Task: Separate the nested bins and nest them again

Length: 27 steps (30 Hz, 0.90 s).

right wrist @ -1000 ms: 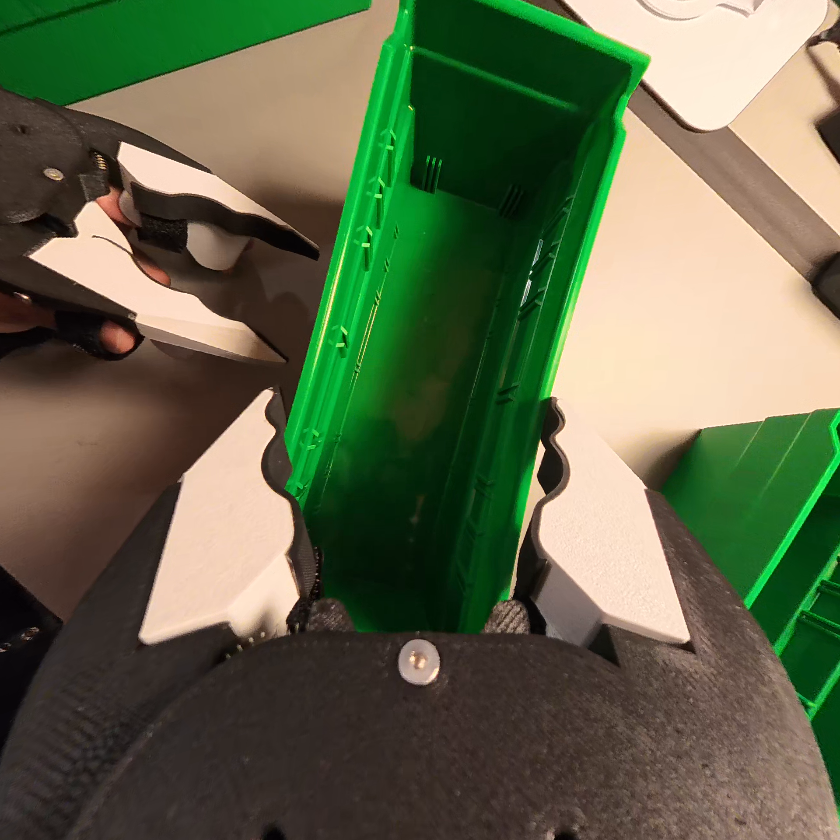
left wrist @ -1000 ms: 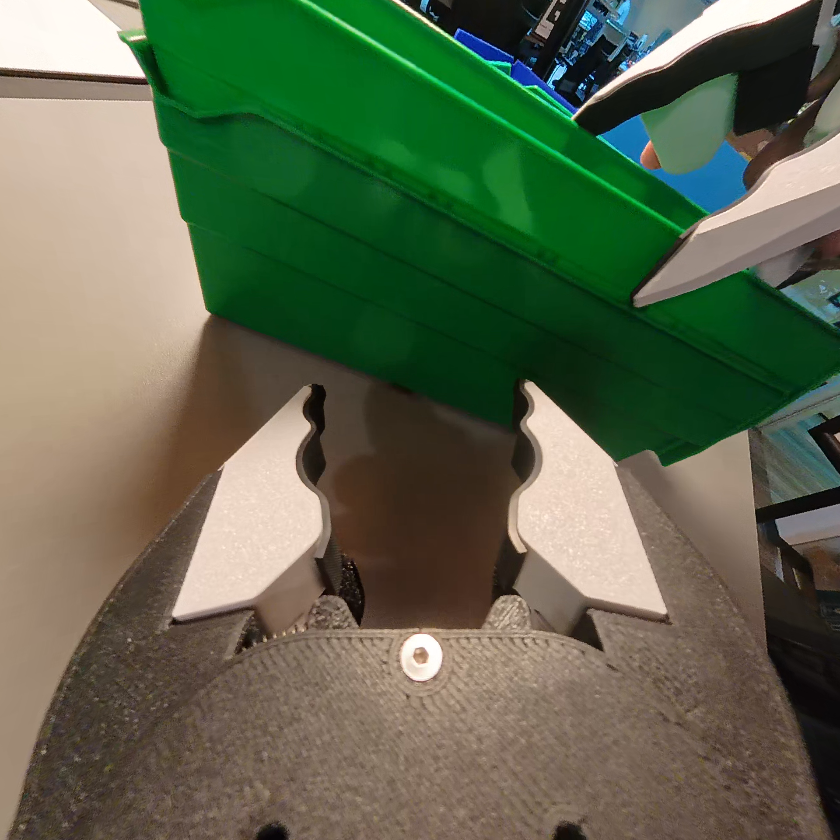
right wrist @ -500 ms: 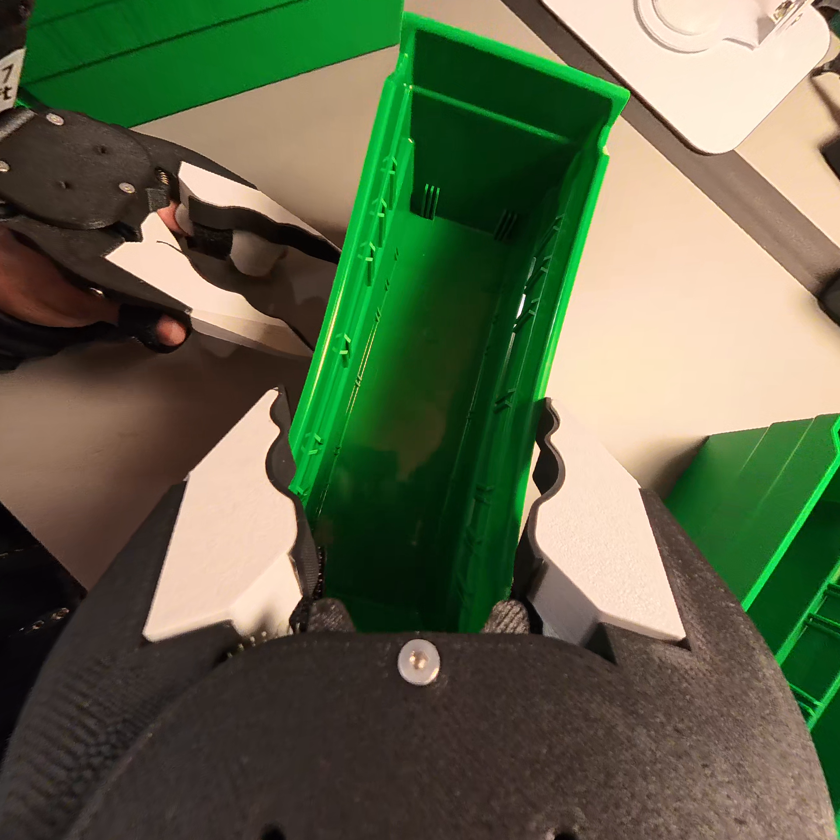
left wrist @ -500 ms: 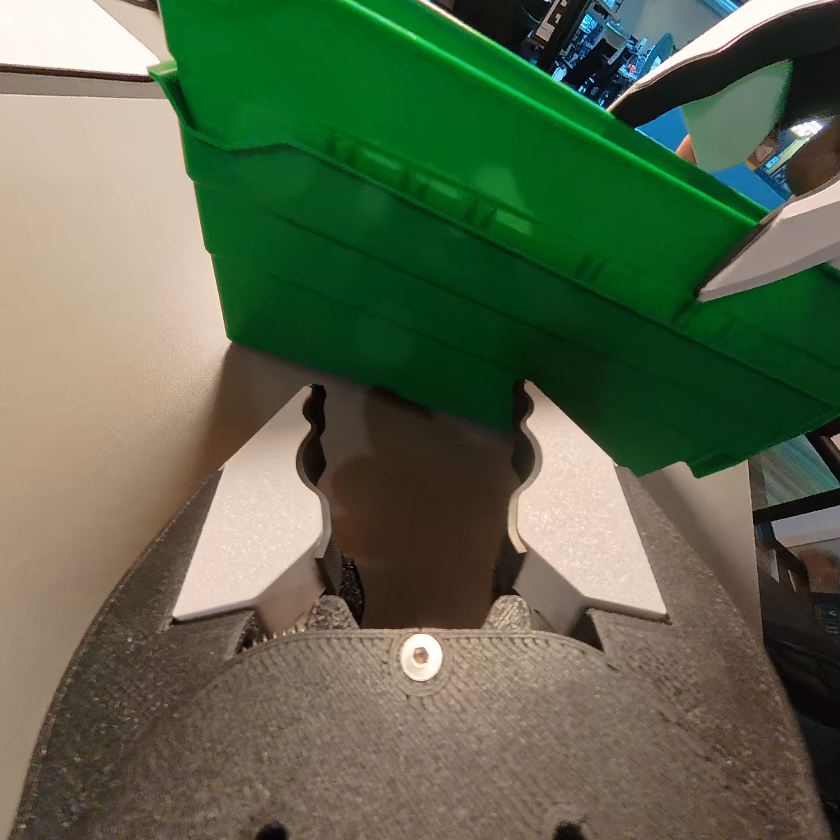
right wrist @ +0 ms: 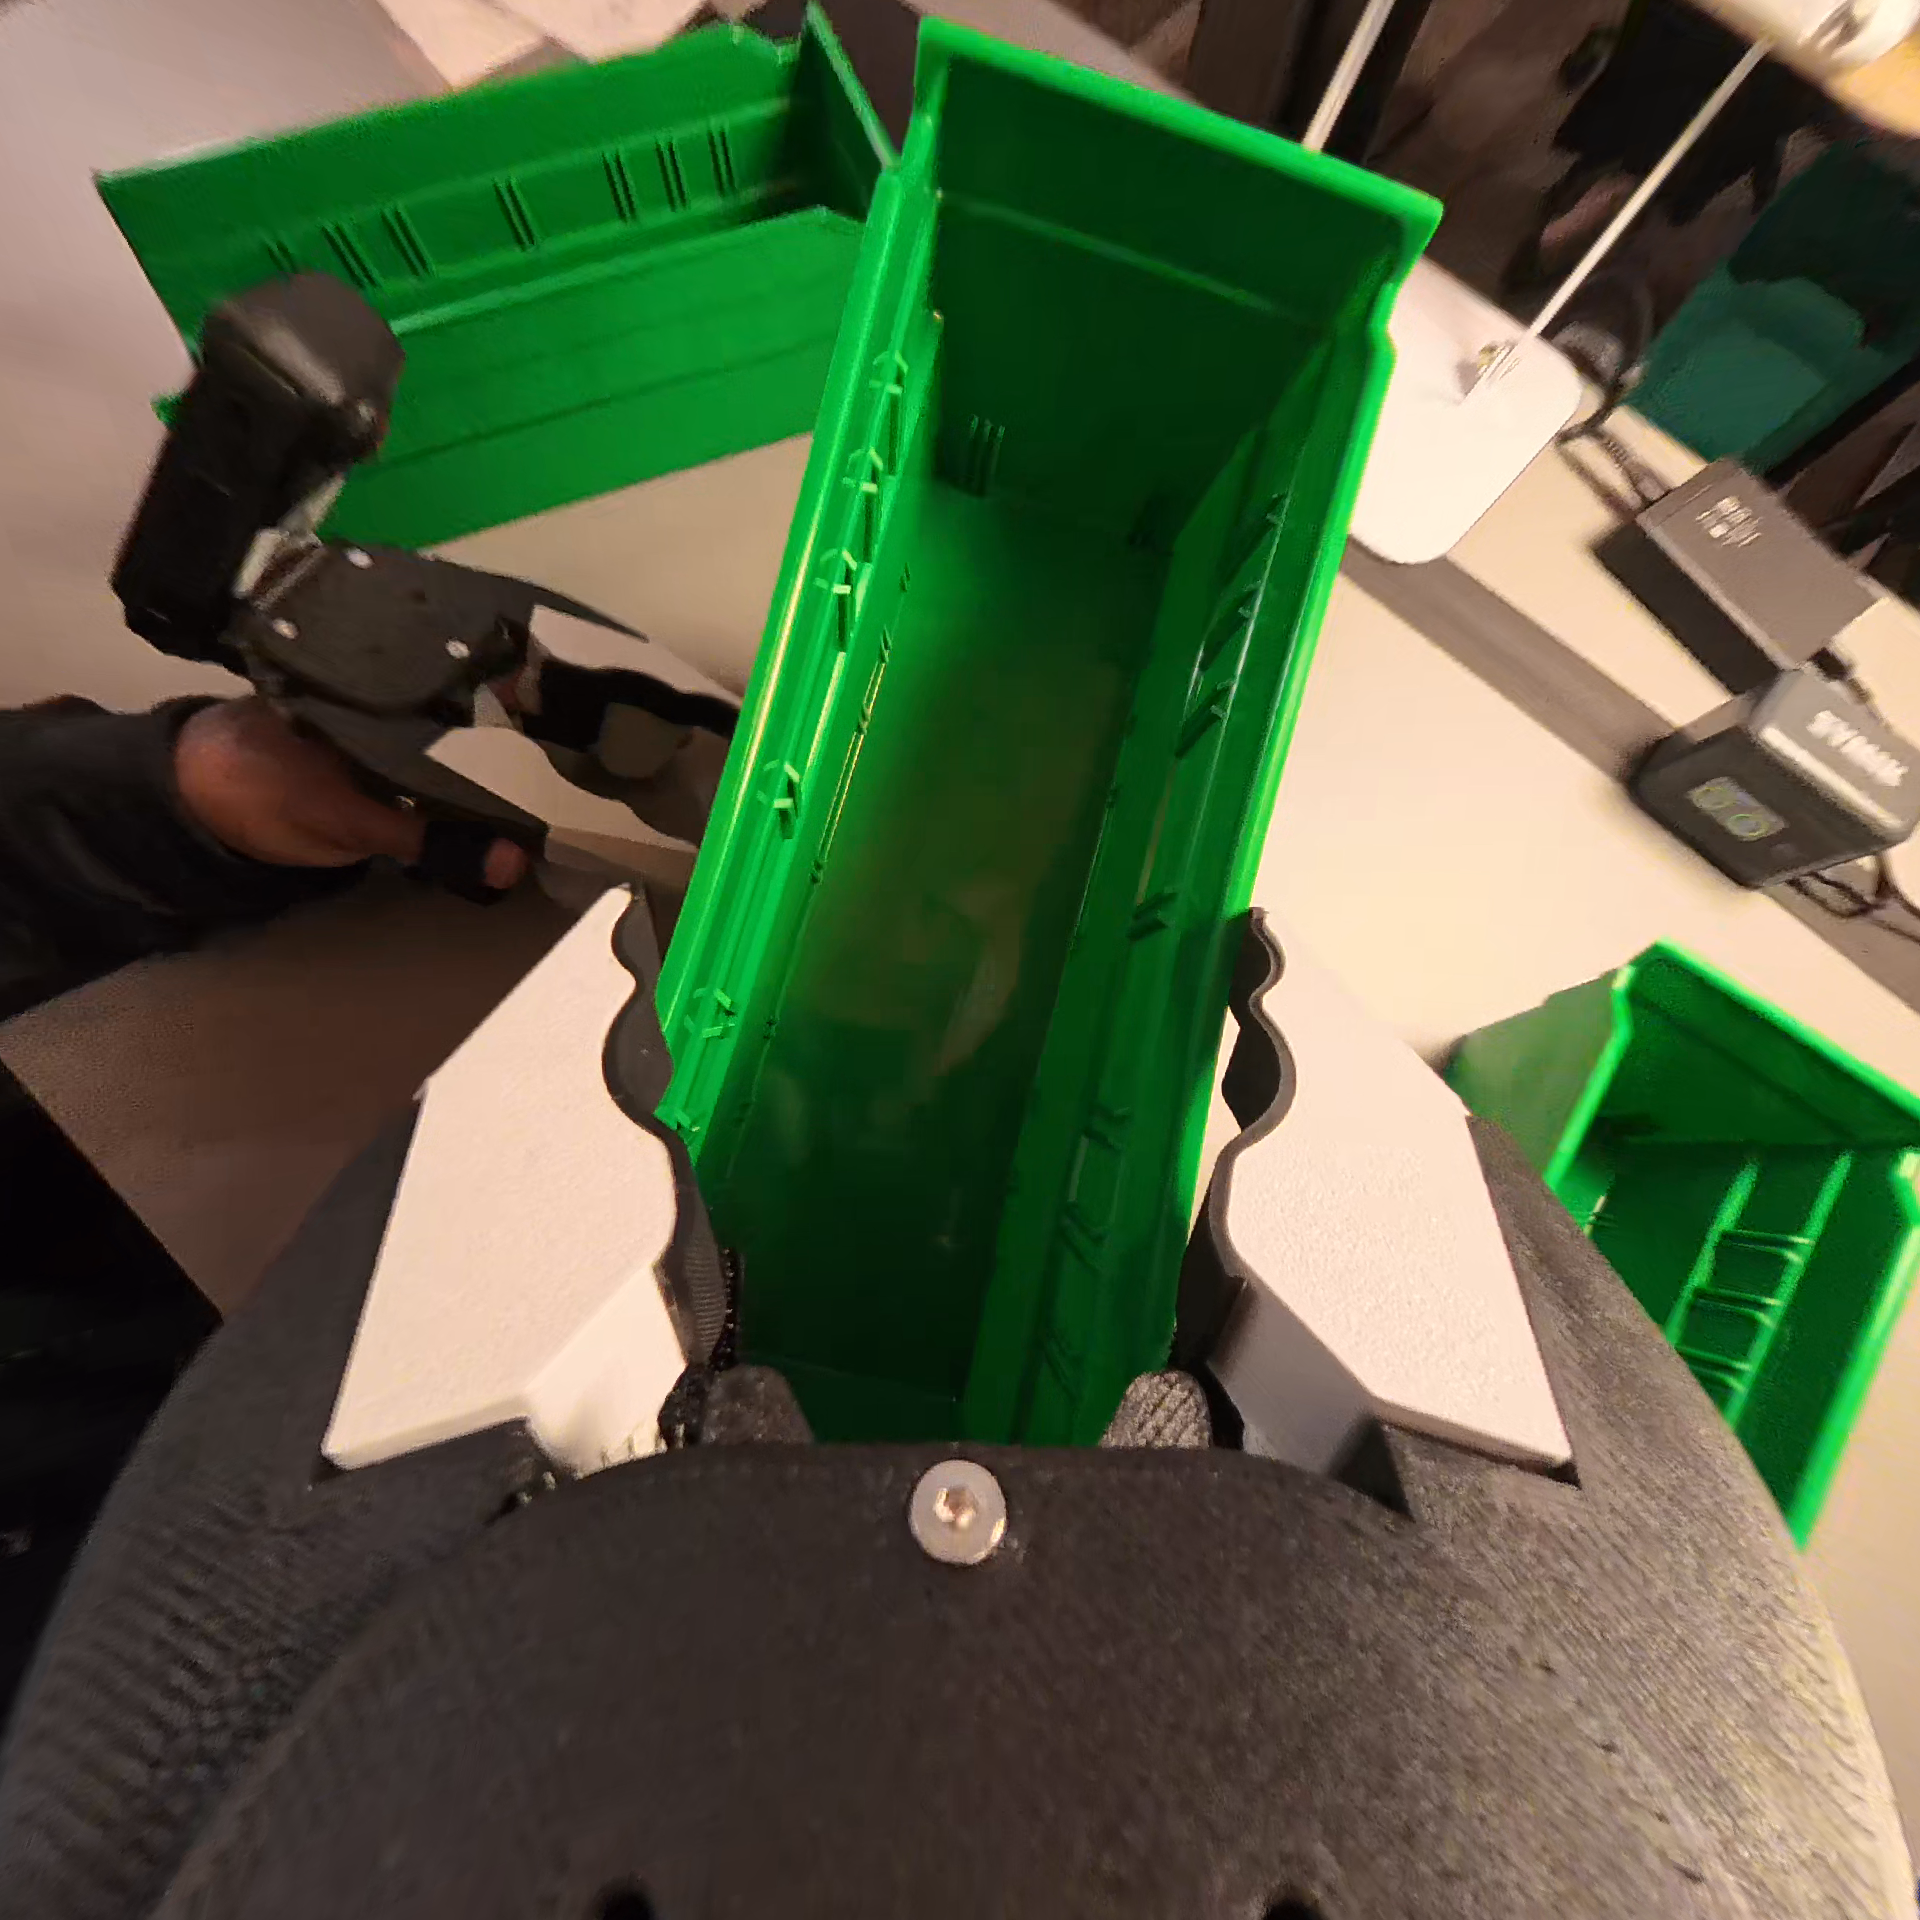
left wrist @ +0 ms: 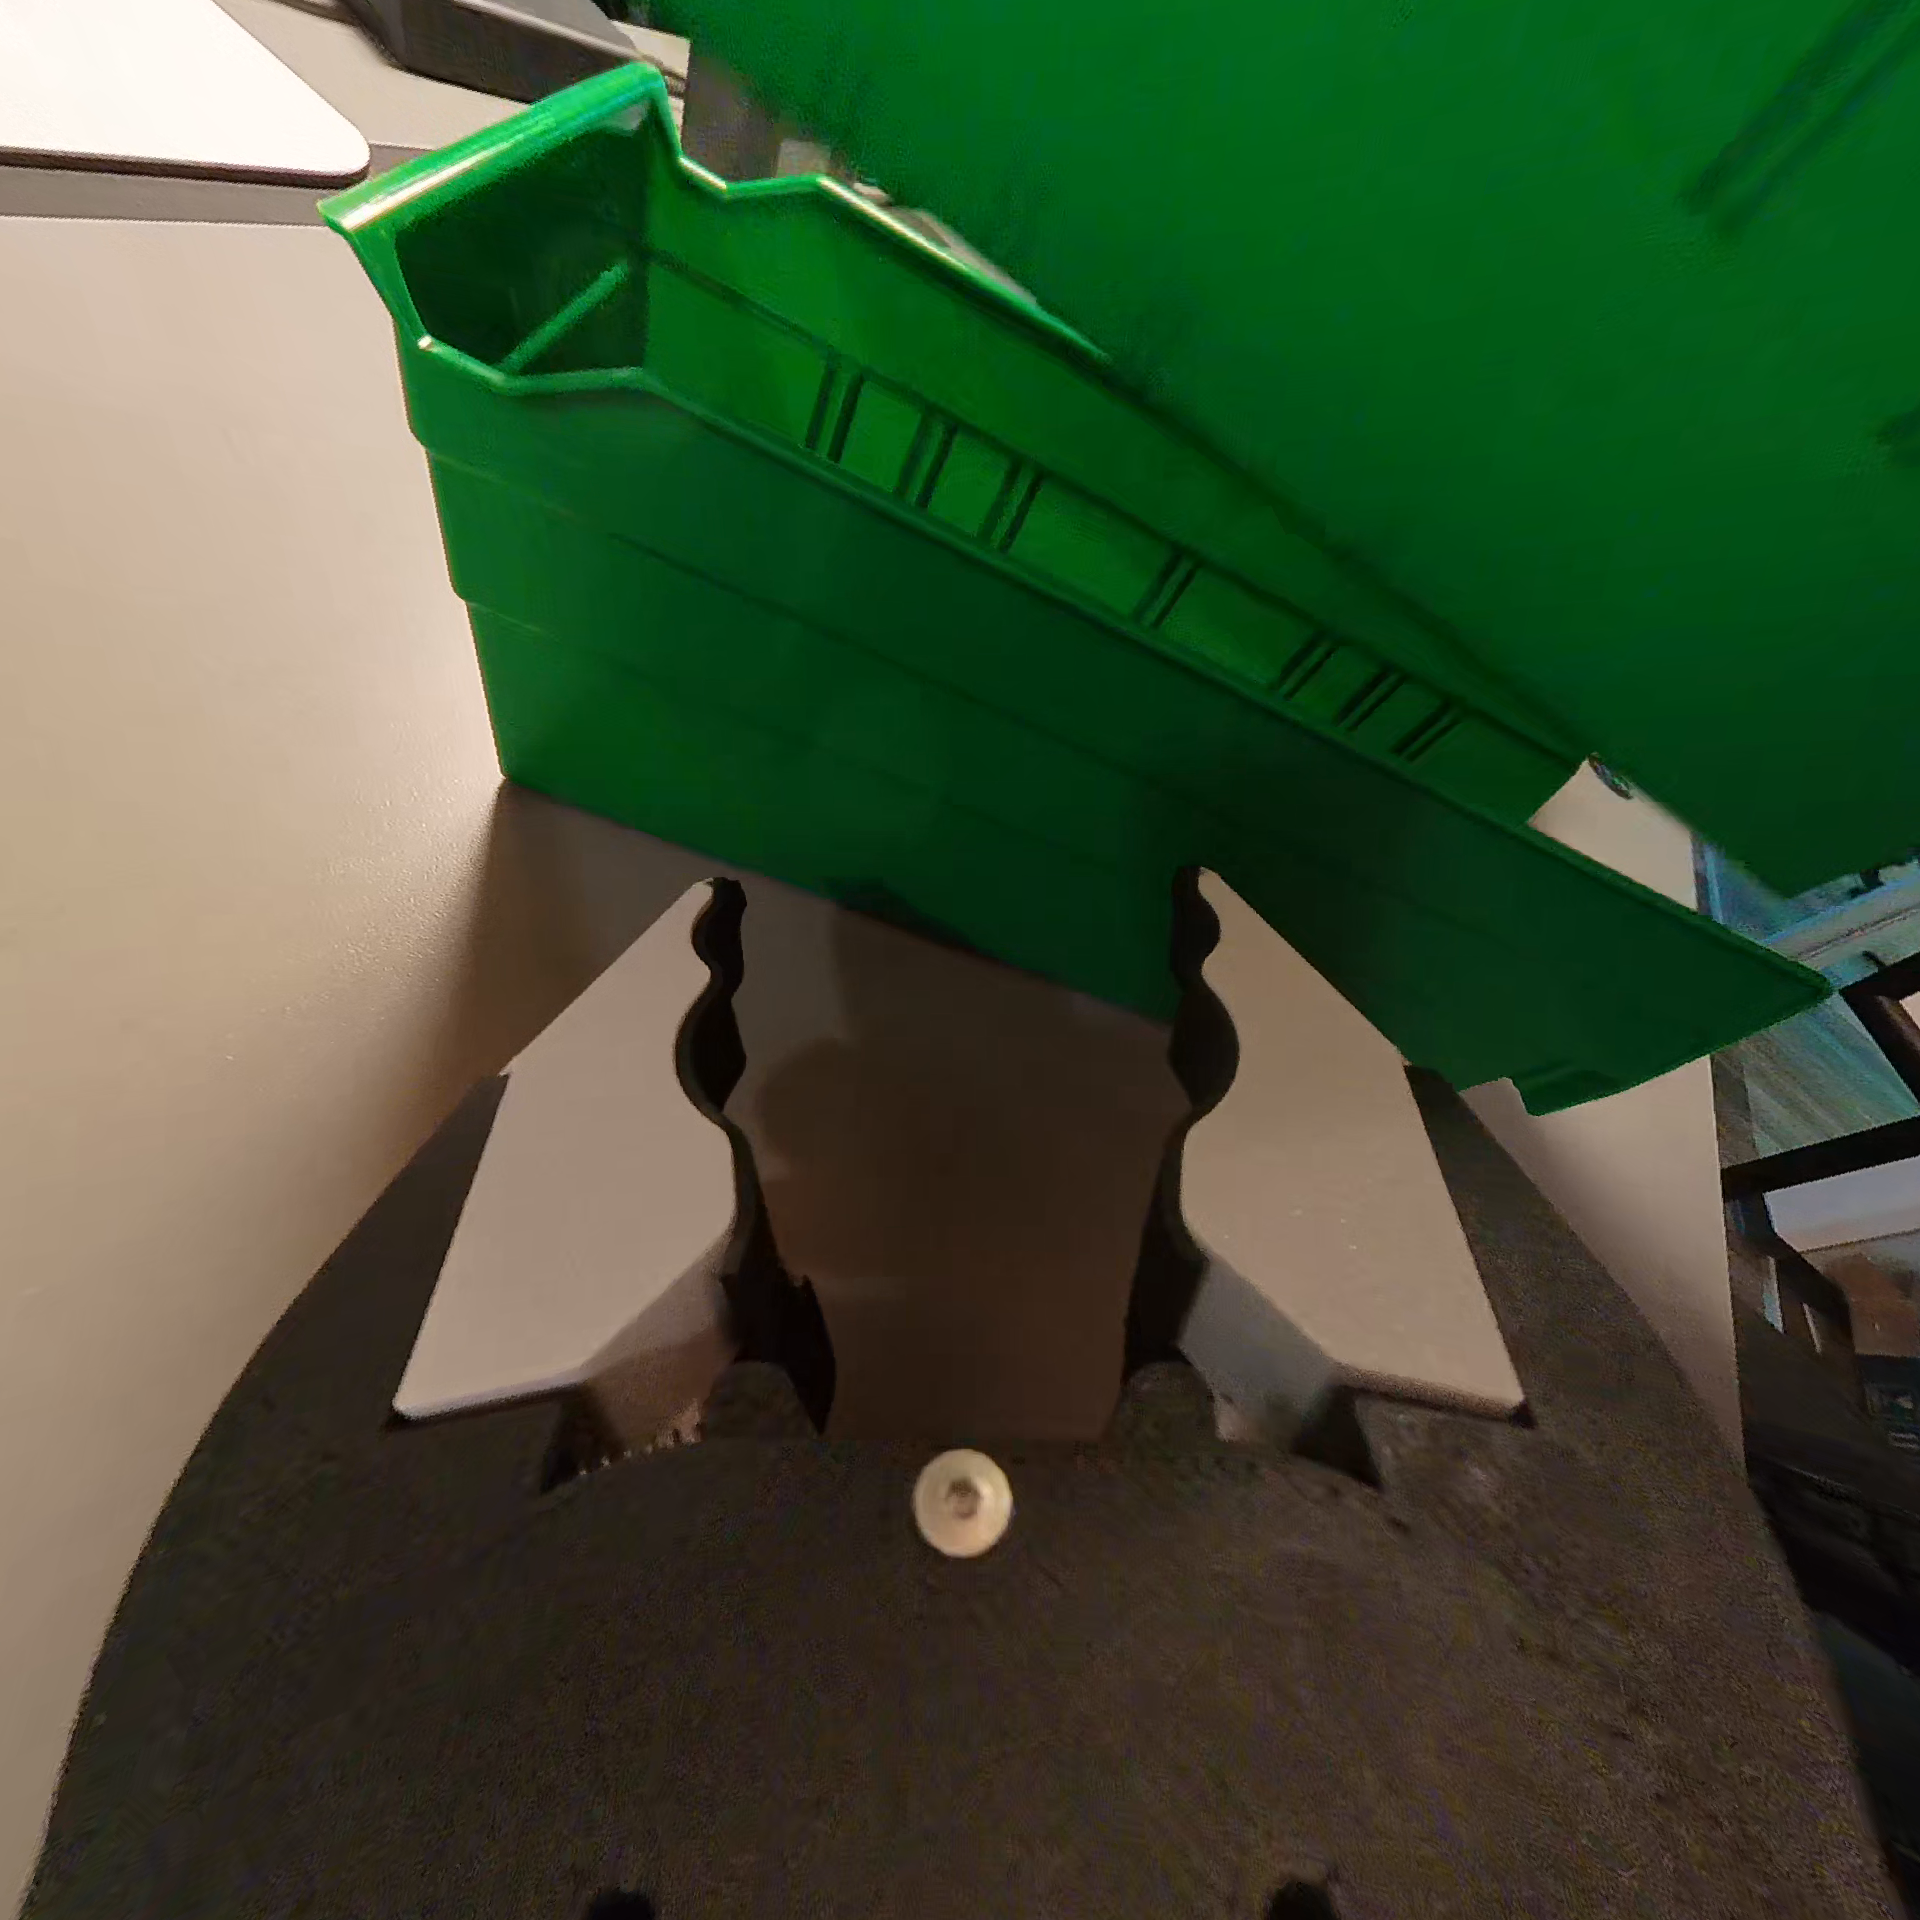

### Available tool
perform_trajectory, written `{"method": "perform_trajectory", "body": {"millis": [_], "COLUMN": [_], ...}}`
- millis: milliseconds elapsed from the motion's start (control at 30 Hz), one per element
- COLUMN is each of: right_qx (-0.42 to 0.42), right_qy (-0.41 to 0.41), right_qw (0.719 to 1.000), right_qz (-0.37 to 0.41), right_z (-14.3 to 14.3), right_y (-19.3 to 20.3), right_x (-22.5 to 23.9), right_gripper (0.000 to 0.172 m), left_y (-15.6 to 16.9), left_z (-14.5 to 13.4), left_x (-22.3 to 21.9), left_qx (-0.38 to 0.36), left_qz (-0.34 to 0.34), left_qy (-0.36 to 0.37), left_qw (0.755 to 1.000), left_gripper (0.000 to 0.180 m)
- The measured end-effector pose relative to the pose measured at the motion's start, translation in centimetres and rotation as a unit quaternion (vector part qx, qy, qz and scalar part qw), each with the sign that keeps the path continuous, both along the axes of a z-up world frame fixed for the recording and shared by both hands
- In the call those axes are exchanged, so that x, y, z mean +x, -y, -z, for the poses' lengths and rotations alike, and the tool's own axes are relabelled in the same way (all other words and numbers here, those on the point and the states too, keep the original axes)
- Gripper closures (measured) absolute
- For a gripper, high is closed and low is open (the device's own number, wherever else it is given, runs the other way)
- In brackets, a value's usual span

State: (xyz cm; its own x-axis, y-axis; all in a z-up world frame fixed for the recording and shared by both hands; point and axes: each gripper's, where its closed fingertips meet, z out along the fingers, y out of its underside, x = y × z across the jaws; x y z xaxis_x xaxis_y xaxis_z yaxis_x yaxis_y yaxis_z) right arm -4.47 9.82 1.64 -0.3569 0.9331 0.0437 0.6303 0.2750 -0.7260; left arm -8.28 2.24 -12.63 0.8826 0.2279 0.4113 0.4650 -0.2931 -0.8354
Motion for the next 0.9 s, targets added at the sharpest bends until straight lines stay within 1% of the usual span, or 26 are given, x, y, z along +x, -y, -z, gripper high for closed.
{"method": "perform_trajectory", "body": {"millis": [133, 200, 300, 367, 433, 567, 667, 767, 900], "right_qx": [-0.001, 0.006, 0.035, 0.069, 0.09, 0.115, 0.131, 0.12, 0.076], "right_qy": [-0.042, -0.061, -0.063, -0.053, -0.027, 0.032, 0.057, 0.086, 0.102], "right_qw": [0.999, 0.998, 0.996, 0.994, 0.992, 0.989, 0.986, 0.985, 0.988], "right_qz": [0.017, 0.033, 0.059, 0.072, 0.083, 0.083, 0.087, 0.09, 0.092], "right_z": [-4.0, -5.5, -5.7, -4.6, -2.6, 2.2, 4.8, 7.1, 9.4], "right_y": [-1.8, -3.2, -5.4, -7.0, -8.2, -8.8, -9.0, -8.5, -6.9], "right_x": [0.5, 0.7, 0.6, 0.4, 0.0, -0.4, -0.8, -1.0, -1.2], "right_gripper": [0.06, 0.06, 0.06, 0.06, 0.06, 0.06, 0.059, 0.058, 0.057], "left_y": [0.0, 0.0, 0.0, -0.1, -0.1, -0.1, 0.0, 0.0, 0.5], "left_z": [0.0, 0.0, 0.0, 0.1, 0.1, 0.1, 0.1, 0.0, 0.0], "left_x": [0.0, 0.0, 0.1, 0.1, 0.1, 0.2, 0.1, 0.0, -0.6], "left_qx": [0.0, -0.001, -0.001, -0.002, -0.002, -0.004, -0.002, -0.001, -0.009], "left_qz": [0.001, 0.001, 0.002, 0.002, 0.002, 0.003, 0.001, 0.0, -0.01], "left_qy": [0.0, -0.001, -0.002, -0.003, -0.005, -0.008, -0.005, -0.002, 0.0], "left_qw": [1.0, 1.0, 1.0, 1.0, 1.0, 1.0, 1.0, 1.0, 1.0], "left_gripper": [0.097, 0.097, 0.097, 0.097, 0.097, 0.098, 0.098, 0.098, 0.099]}}
